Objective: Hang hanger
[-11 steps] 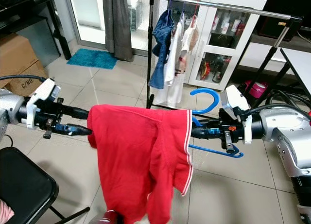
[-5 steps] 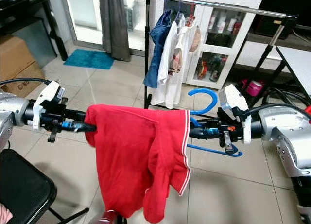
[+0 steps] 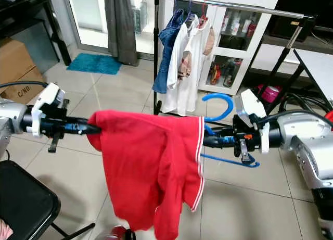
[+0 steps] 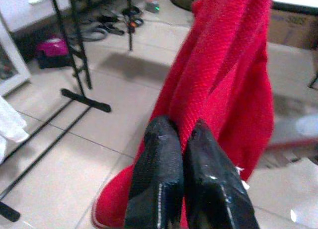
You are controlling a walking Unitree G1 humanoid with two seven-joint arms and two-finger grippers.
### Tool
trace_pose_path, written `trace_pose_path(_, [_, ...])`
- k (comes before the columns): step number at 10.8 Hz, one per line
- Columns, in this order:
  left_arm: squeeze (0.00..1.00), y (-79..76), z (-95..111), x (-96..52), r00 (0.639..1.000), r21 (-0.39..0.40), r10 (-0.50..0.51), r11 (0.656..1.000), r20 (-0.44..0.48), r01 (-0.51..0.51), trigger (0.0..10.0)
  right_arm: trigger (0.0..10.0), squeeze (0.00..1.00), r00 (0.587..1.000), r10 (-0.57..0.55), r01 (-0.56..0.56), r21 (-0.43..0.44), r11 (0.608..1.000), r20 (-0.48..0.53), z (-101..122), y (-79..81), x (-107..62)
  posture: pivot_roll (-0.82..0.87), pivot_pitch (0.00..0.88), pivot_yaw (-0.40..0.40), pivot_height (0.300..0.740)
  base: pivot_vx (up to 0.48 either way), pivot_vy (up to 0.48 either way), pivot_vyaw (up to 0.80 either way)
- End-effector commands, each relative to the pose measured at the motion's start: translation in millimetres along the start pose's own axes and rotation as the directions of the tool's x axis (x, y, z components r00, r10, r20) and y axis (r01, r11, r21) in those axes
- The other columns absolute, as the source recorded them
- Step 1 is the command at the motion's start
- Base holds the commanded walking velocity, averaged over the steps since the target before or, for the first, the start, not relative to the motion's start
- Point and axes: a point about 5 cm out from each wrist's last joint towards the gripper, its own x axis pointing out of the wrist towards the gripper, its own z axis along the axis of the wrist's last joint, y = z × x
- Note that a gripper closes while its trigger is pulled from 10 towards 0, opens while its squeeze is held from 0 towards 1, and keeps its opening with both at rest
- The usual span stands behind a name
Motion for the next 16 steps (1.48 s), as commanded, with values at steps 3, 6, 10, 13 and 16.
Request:
trace_pose_path(3, [0.00,2.5,2.5,-25.5,0.988,-0.038,0.128,0.991,0.084,-0.125,0.0,10.0,0.00,0.999,-0.028,0.030,-0.036,0.999,0.040,9.4,-3.7,-7.5,0.02,0.000,0.016,0.740,0.000,0.000,0.00])
trace_pose_path(6, [0.00,-1.1,-8.4,-33.7,0.976,-0.072,0.198,0.979,0.091,-0.192,0.0,10.0,0.00,0.999,-0.023,0.025,-0.033,0.999,0.041,8.0,-5.8,-6.9,0.03,0.000,0.005,0.740,0.000,0.000,0.00])
trace_pose_path(10, [0.00,-2.2,-15.5,-43.5,0.961,-0.102,0.263,0.962,0.085,-0.254,0.0,10.0,0.00,0.999,-0.025,0.026,-0.033,0.999,0.037,7.1,-7.6,-9.6,0.02,0.000,-0.001,0.740,0.000,0.000,0.00])
trace_pose_path(13, [1.00,3.9,-4.4,-28.2,0.955,-0.046,0.274,0.962,0.112,-0.271,10.0,10.0,0.00,0.999,-0.020,0.022,-0.031,0.999,0.049,5.5,-7.5,-1.8,0.03,0.000,-0.002,0.740,0.000,0.000,0.00])
trace_pose_path(16, [1.00,4.3,0.3,-29.2,0.957,-0.043,0.258,0.966,0.131,-0.255,10.0,10.0,0.00,0.998,-0.024,0.025,-0.016,1.000,0.061,2.7,-4.2,1.4,0.03,0.000,0.007,0.740,0.000,0.000,0.00])
